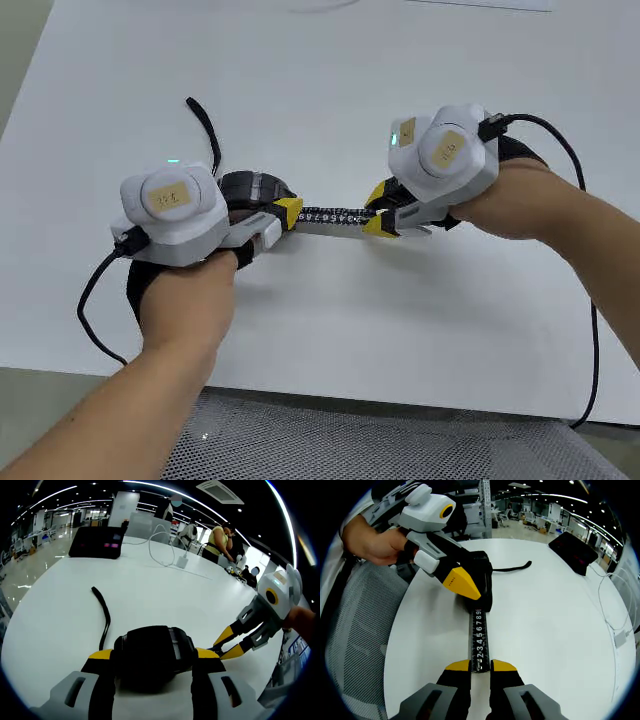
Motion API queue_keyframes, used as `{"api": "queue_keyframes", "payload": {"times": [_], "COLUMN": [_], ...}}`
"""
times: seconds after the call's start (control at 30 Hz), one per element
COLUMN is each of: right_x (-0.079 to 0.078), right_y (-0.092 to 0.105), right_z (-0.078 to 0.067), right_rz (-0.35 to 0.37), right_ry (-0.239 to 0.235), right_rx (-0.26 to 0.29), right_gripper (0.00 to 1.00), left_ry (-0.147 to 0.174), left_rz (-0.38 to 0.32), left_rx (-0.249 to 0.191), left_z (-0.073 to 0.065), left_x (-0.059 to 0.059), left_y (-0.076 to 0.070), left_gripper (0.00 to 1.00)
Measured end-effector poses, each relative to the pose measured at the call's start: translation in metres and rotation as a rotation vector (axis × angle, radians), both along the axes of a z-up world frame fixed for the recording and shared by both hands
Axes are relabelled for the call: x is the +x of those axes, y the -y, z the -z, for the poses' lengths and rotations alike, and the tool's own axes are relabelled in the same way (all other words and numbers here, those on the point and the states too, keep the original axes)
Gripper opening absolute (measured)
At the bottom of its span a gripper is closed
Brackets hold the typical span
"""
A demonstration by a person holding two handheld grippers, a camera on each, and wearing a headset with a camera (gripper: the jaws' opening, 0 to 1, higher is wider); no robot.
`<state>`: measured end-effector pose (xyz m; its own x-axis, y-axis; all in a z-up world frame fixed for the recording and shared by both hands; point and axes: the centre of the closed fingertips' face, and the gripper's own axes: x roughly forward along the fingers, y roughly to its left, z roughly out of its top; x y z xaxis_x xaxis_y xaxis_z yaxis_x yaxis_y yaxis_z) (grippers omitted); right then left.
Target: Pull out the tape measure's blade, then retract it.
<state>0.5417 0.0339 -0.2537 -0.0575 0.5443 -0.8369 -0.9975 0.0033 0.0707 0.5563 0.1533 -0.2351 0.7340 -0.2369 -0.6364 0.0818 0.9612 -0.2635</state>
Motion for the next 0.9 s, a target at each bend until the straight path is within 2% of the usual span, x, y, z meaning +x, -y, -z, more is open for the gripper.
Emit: {"api": "queue_keyframes", "payload": {"times": [0.9], "right_x": [0.000], "right_y": [-0.023], "right_z": [0.006], "right_rz": [-0.004], "right_ry": [0.001], "right_rx": [0.035], "right_gripper": [0.09], "left_ry": [-0.001], "left_rz": [-0.003], "left_rx": [-0.014], "left_z": [0.001], "left_x": [0.001], "left_y": [-0.001], "left_gripper": [0.57]}}
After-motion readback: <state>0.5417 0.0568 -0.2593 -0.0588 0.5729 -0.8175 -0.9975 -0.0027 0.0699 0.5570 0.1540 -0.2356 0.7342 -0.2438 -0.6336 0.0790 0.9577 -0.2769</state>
